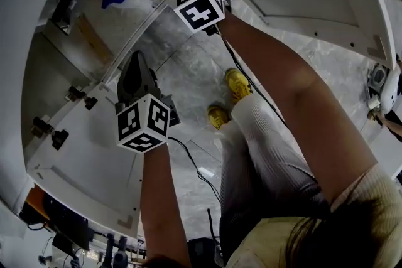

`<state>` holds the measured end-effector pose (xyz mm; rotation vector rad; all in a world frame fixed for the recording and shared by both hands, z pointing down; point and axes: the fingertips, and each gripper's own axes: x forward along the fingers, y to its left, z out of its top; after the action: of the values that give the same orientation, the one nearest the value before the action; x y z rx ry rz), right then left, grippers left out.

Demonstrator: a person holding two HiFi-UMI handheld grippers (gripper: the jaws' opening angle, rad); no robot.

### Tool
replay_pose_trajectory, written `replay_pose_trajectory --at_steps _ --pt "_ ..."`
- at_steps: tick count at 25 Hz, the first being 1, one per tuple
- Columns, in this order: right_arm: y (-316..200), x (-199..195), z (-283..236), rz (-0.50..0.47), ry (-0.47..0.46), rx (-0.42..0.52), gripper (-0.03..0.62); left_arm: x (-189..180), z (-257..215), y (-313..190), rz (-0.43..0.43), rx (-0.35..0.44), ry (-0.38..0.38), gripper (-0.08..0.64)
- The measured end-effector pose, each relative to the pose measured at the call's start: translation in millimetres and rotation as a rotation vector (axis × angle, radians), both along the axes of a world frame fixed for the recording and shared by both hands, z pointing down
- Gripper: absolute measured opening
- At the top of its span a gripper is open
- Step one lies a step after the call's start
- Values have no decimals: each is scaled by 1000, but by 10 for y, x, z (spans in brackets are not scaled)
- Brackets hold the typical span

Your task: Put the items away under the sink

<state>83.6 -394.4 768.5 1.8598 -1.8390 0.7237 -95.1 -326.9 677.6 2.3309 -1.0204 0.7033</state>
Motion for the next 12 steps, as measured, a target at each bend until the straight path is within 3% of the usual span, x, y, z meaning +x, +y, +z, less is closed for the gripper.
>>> replay_pose_trajectory --at_steps 12 --pt "325 -76 -394 -7 -31 -55 242 -41 -528 55 -34 -5 26 48"
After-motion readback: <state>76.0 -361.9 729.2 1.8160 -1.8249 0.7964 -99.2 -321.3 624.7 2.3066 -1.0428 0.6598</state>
